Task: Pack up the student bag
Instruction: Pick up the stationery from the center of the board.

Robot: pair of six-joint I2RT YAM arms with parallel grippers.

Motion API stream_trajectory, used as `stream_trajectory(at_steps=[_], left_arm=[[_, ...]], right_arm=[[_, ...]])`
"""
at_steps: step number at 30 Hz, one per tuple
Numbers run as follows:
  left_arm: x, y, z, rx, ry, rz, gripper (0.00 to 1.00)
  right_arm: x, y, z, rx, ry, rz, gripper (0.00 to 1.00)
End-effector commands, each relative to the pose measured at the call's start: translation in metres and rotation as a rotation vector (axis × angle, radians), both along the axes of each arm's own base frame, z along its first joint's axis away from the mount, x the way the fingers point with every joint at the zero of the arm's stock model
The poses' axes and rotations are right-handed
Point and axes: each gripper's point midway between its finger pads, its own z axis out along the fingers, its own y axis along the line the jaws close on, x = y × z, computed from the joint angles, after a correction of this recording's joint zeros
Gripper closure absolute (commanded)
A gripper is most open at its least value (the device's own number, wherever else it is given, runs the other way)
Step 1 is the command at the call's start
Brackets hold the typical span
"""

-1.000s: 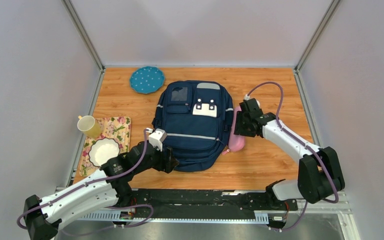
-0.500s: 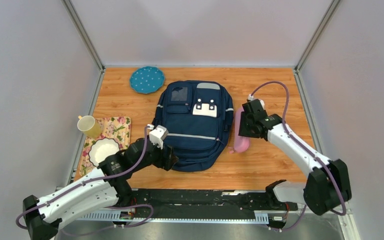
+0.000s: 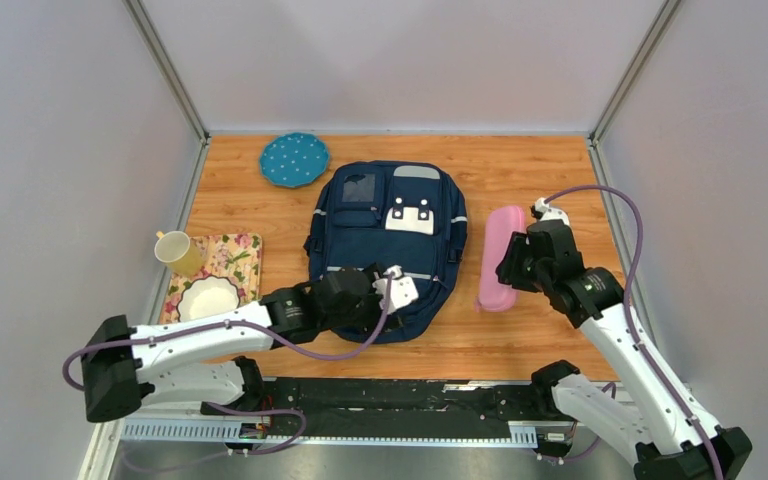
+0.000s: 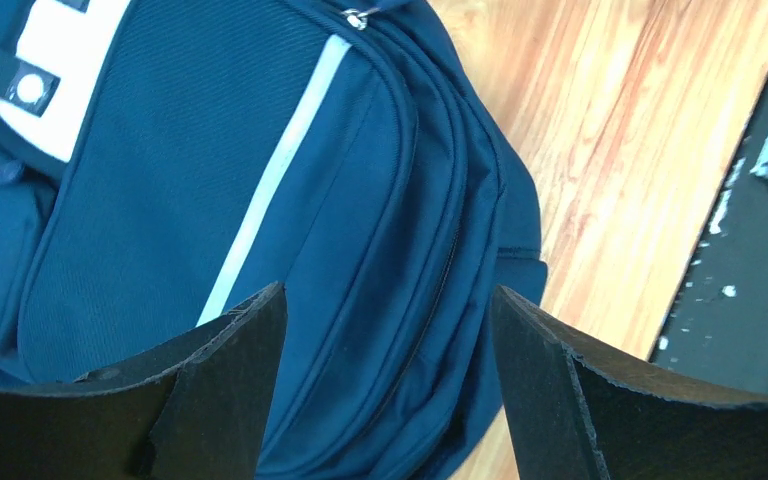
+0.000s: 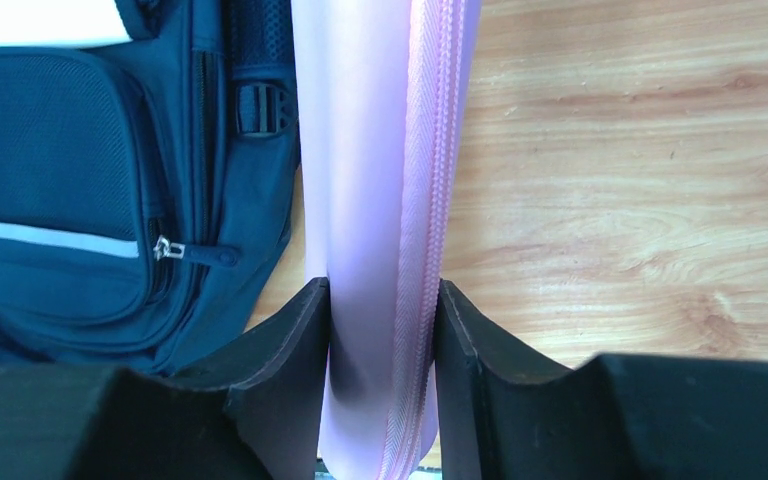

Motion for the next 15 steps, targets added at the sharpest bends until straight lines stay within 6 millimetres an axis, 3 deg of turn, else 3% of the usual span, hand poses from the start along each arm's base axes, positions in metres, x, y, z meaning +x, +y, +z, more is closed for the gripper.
stream_trajectory(at_steps=[1, 8, 15], left_arm=[[0.015, -0.02, -0.008, 0.097, -0.188, -0.096, 0.18], [0.036, -0.029, -0.012, 0.121, -0.311, -0.054, 0.19], [0.052, -0.03, -0.019, 0.156, -0.377, -0.005, 0.28]], right_arm=[[-0.008, 0.007, 0.013, 0.087, -0.04, 0.009, 0.99], [-0.017, 0.011, 0.024, 0.138, -0.067, 0.024, 0.99], [-0.019, 0.014, 0.018, 0.142, -0.049, 0.047, 0.99]])
